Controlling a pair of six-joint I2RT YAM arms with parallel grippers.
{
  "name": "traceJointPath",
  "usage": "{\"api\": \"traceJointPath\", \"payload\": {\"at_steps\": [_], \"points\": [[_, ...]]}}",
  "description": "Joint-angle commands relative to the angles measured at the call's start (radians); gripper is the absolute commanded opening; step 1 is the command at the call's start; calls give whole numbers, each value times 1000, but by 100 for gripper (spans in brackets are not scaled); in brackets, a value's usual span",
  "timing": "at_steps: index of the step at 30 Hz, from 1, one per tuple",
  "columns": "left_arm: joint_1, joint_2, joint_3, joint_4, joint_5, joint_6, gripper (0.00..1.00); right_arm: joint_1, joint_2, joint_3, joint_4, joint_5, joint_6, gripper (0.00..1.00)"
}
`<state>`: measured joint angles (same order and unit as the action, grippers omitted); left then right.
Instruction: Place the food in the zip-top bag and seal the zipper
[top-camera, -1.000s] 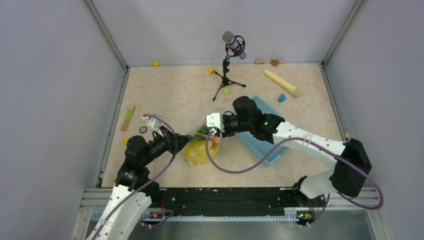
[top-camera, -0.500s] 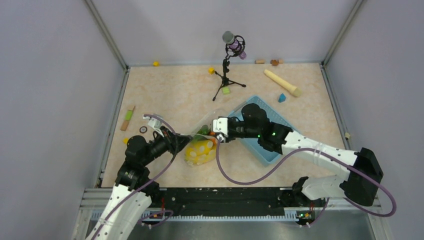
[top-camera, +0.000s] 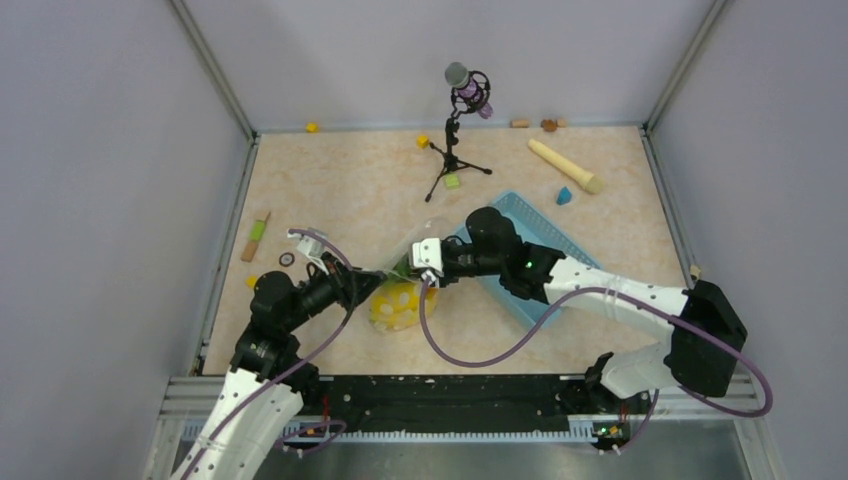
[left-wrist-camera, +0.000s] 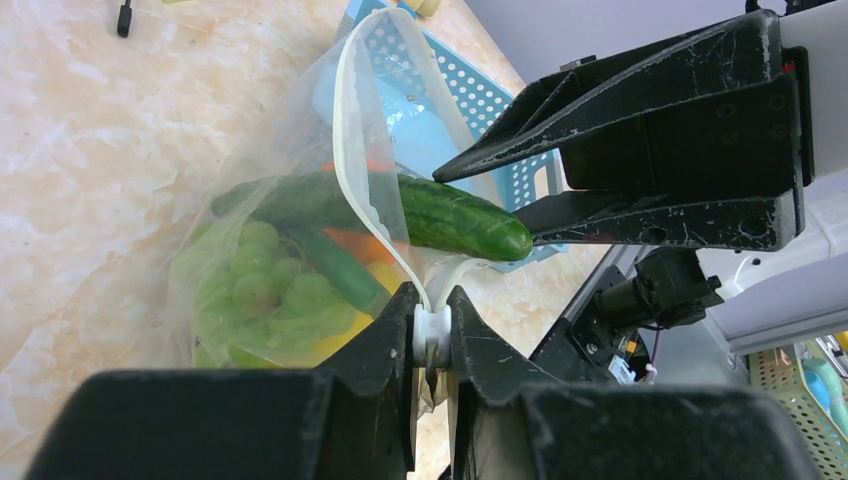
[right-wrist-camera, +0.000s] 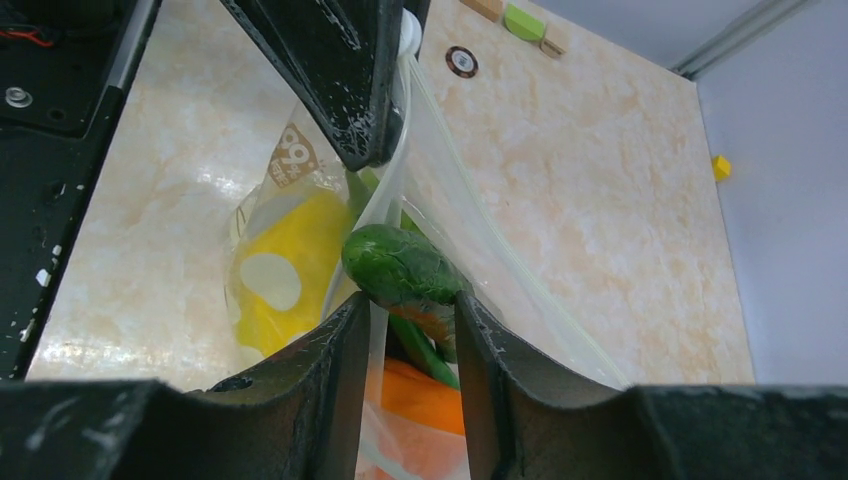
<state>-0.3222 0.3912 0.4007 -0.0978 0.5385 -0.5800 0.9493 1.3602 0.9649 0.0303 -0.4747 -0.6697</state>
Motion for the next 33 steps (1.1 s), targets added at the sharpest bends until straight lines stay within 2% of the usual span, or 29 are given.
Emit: {"api": "traceJointPath", "payload": {"at_steps": [1, 11, 13, 16, 18, 22, 25, 29, 33], "points": [[-9, 13, 17, 75, 30, 8, 0, 20, 9, 51, 42, -83, -27, 37], [-20, 6, 13, 85, 58, 13, 0, 35, 102, 133, -7, -165, -104, 44], [-21, 6, 15, 84, 59, 15, 0, 39, 118, 150, -11, -167, -103, 38], [-24, 4, 15, 79, 51, 17, 0, 41, 128, 172, -27, -142, -71, 11], [-24, 1, 16, 75, 44, 19, 0, 42, 120, 174, -27, -110, -43, 0], [-25, -9, 18, 64, 26, 20, 0, 43, 72, 144, -6, 21, 48, 0], [-25, -17, 22, 55, 11, 21, 0, 43, 29, 106, -25, 99, 54, 0], [-25, -18, 35, 47, 5, 22, 0, 47, 10, 141, -167, 242, 24, 0], [-25, -4, 55, 47, -2, 23, 0, 65, 36, 235, -341, 309, -21, 0]]}}
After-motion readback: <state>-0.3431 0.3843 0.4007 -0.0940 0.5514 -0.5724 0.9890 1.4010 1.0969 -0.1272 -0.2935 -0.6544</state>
